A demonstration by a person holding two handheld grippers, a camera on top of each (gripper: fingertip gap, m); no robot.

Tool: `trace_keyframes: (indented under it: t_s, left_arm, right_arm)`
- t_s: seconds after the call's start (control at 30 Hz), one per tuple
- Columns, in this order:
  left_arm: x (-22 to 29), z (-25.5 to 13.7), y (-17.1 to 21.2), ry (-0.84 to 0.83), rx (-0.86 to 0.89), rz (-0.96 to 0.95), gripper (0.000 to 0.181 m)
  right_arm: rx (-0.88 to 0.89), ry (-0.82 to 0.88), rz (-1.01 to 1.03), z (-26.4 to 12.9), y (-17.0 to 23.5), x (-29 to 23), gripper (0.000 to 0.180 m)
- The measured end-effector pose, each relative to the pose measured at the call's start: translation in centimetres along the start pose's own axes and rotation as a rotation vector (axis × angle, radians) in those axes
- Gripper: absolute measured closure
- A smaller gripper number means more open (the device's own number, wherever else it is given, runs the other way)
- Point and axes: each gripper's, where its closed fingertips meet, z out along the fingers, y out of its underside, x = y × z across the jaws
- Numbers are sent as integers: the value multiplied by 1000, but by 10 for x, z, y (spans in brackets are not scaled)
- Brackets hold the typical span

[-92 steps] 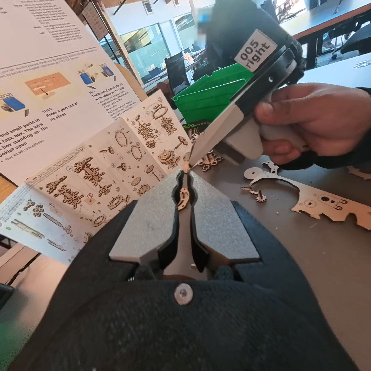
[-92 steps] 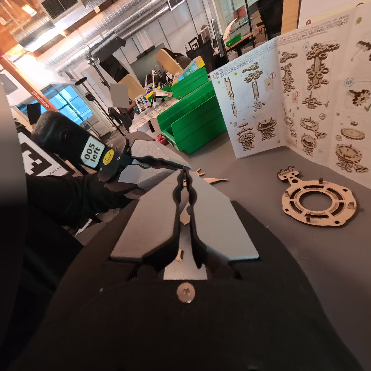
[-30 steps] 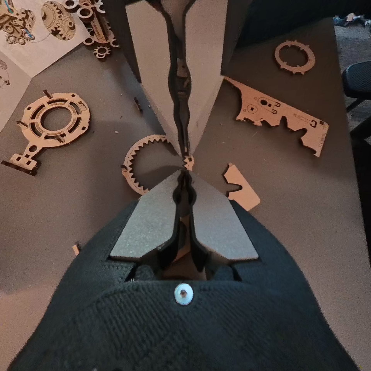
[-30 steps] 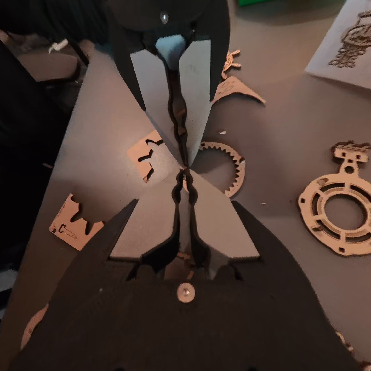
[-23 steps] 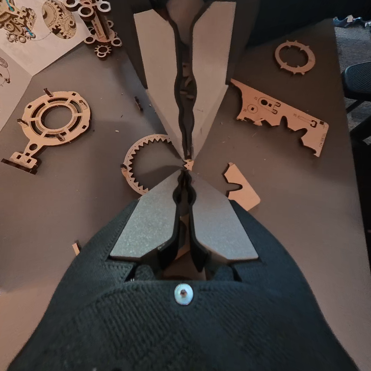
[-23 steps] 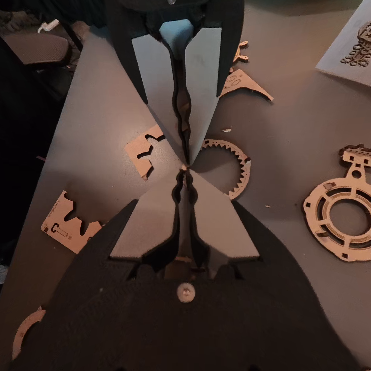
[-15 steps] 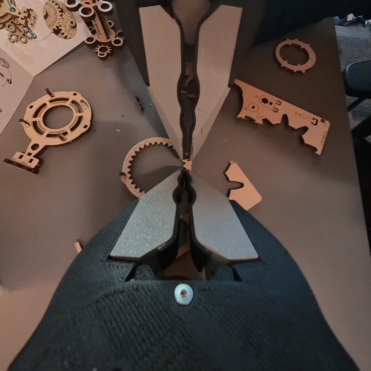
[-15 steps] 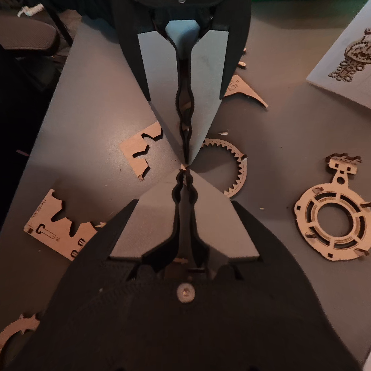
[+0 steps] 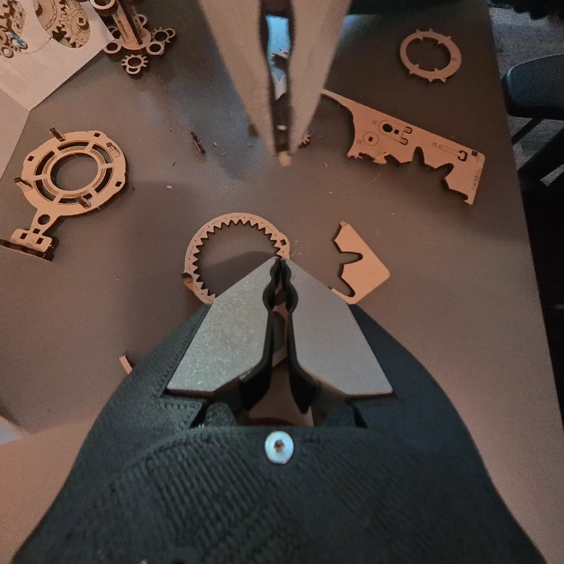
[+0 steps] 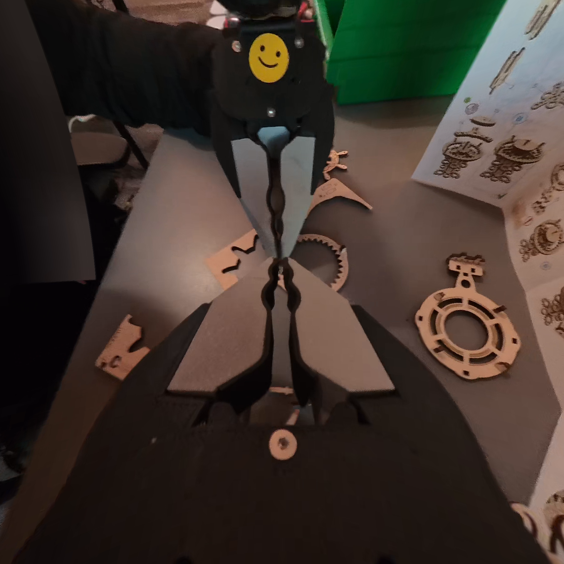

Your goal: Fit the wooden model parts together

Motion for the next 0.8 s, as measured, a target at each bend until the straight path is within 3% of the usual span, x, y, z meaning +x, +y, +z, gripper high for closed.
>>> trace_keyframes:
  t_s: [0.33,0.57,0.8]
  left_arm:
    - [0,0,0,-1,11,-6,181]
    - [0,0,0,8,17,-11,181]
    - [0,0,0,4,13,-3,181]
  right_arm:
    - [-194,-48,-90,-50,46,-39,180]
    - [-325,-55,-40,-30,82,-29,180]
    - [-236,200,22,-47,70,22,180]
